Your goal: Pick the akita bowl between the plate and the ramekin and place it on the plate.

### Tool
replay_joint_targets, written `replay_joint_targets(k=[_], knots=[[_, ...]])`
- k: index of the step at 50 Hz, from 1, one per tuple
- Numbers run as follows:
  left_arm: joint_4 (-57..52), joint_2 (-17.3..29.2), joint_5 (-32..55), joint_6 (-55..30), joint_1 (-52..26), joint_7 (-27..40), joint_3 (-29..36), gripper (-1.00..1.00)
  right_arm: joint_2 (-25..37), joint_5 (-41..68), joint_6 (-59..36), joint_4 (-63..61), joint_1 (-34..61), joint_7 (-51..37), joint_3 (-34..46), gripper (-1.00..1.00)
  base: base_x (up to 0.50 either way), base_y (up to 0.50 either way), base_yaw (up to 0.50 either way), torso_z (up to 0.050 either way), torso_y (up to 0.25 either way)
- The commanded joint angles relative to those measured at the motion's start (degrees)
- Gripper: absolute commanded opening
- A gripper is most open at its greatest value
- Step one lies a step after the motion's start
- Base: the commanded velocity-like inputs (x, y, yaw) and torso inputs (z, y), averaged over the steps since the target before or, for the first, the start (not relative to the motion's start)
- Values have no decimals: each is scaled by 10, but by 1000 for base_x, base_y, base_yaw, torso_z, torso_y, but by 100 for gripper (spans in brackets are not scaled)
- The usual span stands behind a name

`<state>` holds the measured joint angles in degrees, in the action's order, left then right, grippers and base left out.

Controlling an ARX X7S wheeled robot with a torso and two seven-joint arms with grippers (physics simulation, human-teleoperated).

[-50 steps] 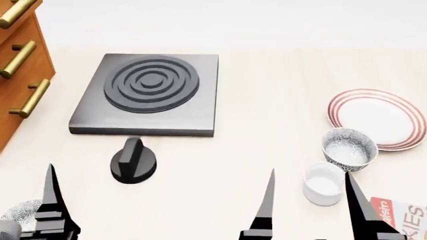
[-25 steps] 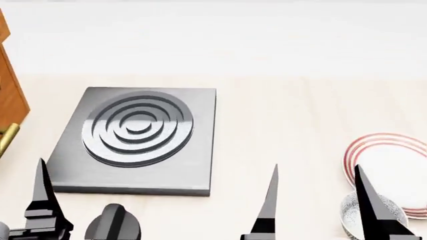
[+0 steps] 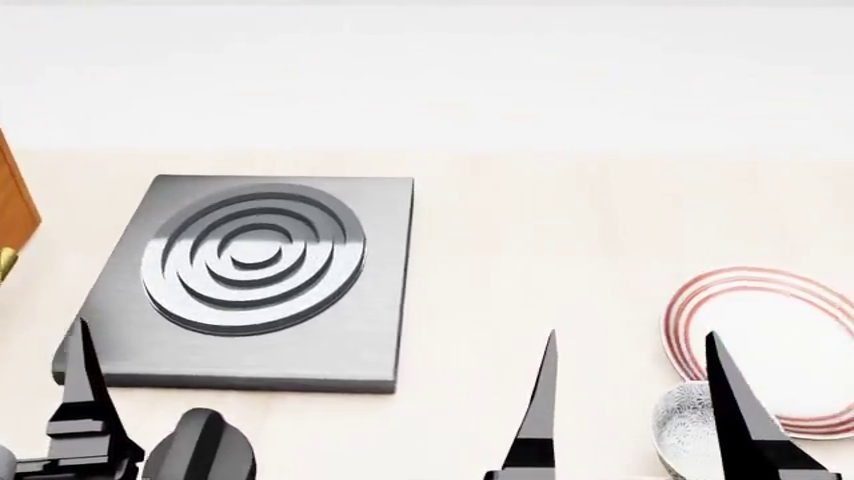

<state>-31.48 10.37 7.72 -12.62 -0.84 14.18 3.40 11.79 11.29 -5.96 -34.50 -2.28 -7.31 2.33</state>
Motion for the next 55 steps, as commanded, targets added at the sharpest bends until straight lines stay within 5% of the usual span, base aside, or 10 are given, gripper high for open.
replay_joint_targets(k=[1, 47, 55], knots=[[16, -7, -2, 13, 7, -16, -6, 100, -4, 15, 4, 11, -5, 14, -12, 100, -4, -500, 0, 0, 0], [20, 10, 11, 19, 7, 2, 6, 100, 13, 14, 14, 13, -9, -2, 3, 100, 0, -500, 0, 0, 0], [16, 14, 16, 13, 5, 4, 8, 100, 9, 16, -21, 16, 4, -23, 3, 100, 0, -62, 0, 0, 0]])
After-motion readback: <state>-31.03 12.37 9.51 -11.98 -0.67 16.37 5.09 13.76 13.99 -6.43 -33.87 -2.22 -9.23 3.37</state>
